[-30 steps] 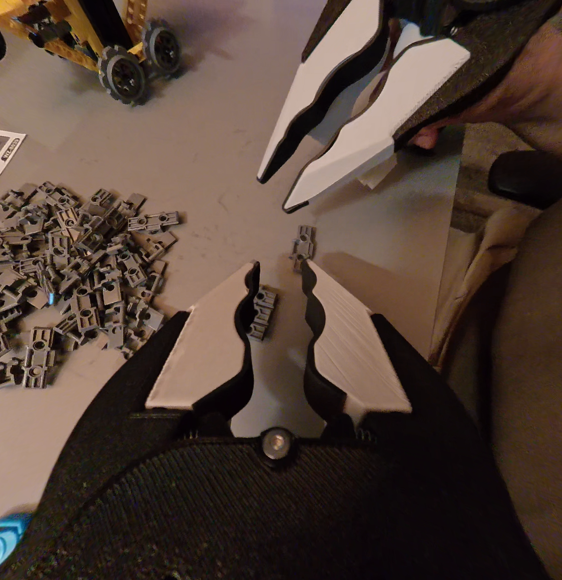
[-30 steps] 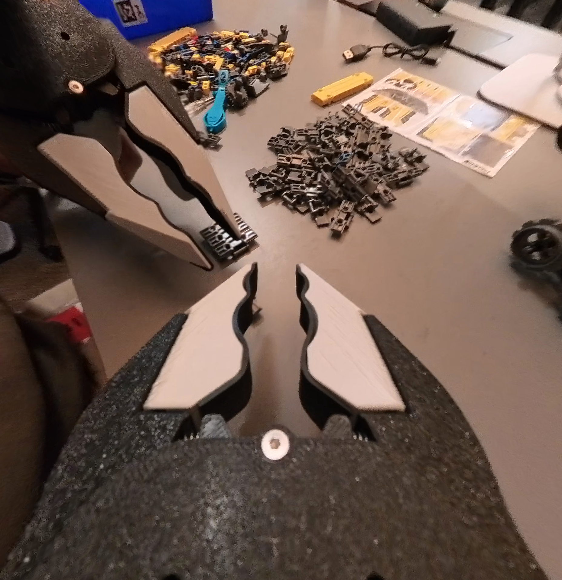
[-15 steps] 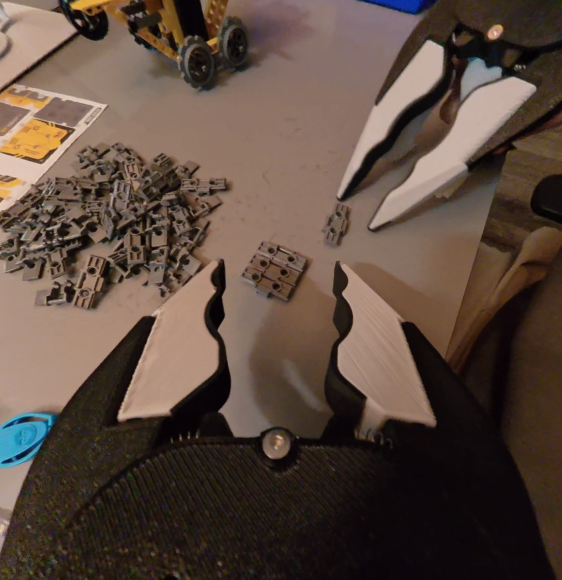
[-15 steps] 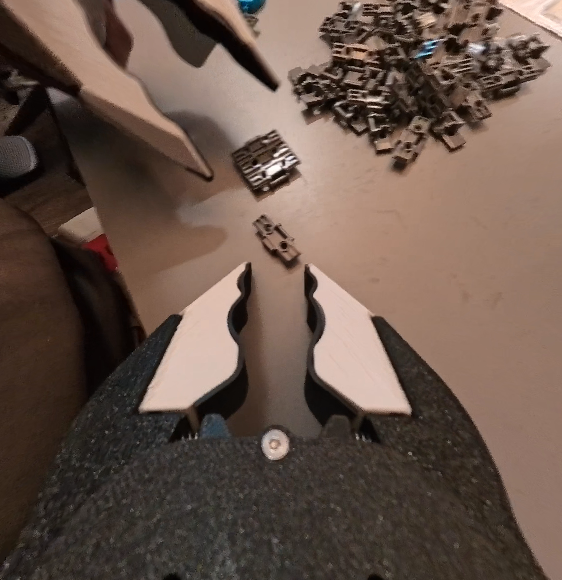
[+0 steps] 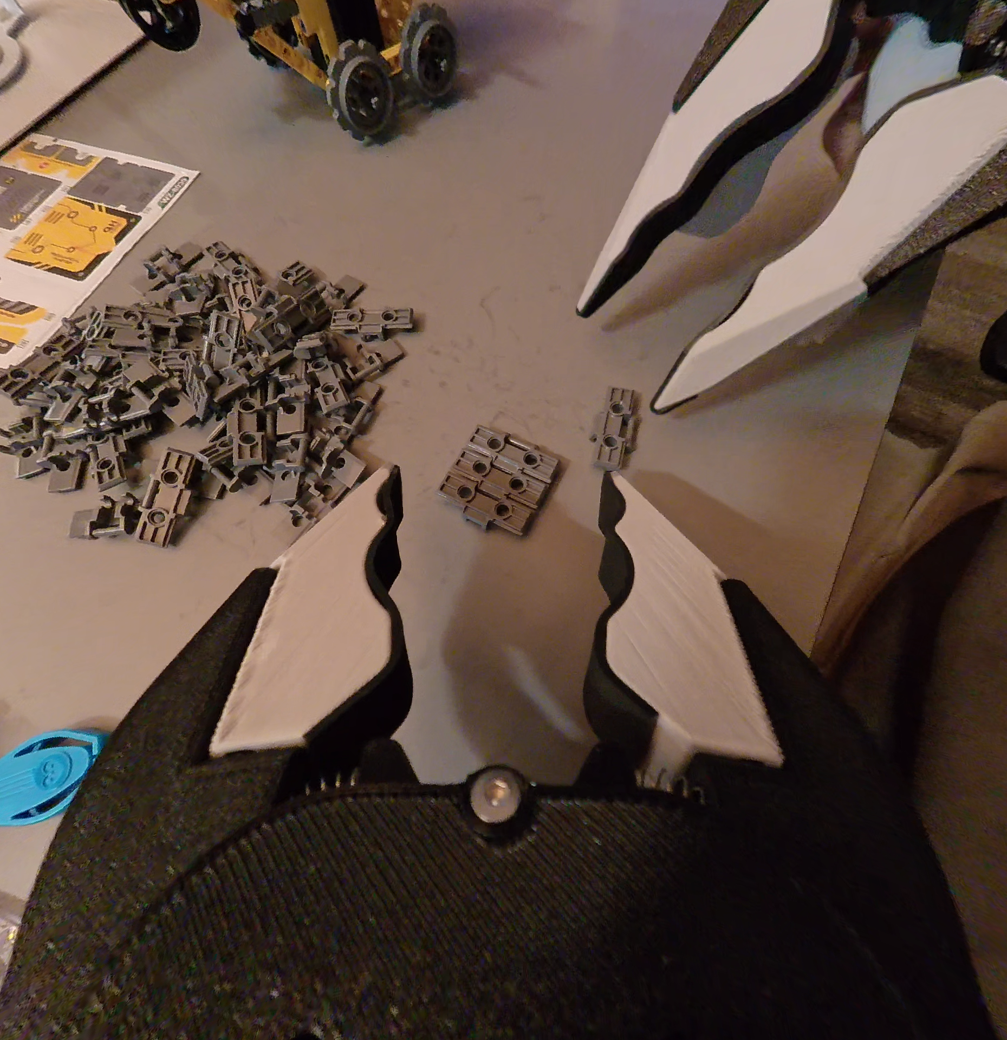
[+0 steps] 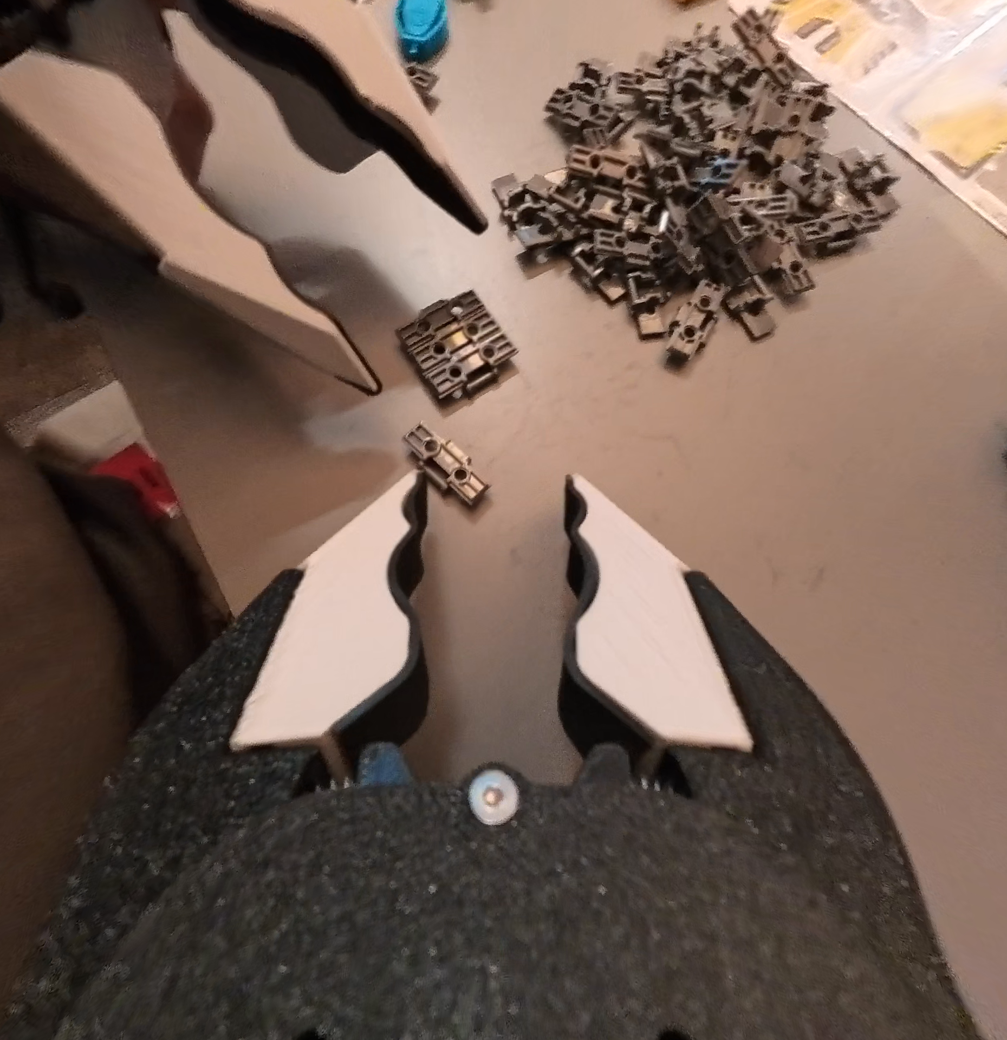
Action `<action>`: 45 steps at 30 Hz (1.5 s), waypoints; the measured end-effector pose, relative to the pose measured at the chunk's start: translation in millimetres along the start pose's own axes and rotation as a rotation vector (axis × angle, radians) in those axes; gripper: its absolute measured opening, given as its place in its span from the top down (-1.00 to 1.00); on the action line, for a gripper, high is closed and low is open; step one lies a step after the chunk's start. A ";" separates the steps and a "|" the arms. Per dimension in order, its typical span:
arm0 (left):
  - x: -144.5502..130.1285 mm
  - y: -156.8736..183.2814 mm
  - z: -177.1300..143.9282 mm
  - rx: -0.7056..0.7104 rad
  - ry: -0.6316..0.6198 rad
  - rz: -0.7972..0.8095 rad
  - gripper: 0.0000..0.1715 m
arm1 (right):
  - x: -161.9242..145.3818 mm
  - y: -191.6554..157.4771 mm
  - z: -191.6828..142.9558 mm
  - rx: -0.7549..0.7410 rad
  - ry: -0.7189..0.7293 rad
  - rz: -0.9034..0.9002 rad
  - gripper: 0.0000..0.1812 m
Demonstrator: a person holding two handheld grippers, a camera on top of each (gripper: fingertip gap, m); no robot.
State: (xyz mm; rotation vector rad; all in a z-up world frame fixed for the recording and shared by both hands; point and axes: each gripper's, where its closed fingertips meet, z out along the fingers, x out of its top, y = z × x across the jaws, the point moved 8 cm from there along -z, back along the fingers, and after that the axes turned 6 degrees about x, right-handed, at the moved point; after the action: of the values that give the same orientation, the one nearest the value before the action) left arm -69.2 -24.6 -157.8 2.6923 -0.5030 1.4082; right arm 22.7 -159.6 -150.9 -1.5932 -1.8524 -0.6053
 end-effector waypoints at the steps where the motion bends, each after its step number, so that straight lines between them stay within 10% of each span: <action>1: -0.1 -0.3 0.1 0.002 -0.001 -0.003 0.20 | 3.0 -3.1 1.2 -0.031 -0.010 0.015 0.40; 10: 0.2 -3.6 0.2 -0.032 -0.002 -0.046 0.23 | -1.0 -37.6 8.4 -0.253 -0.046 -0.028 0.49; 45: -1.1 -3.0 3.5 -0.068 -0.034 -0.053 0.25 | 3.1 -17.3 23.1 -0.074 -0.072 0.069 0.57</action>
State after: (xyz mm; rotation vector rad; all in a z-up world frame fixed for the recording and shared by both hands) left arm -66.0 -22.2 -160.5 2.6594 -0.4691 1.3105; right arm 1.8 -144.4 -164.1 -1.7410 -1.8370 -0.5994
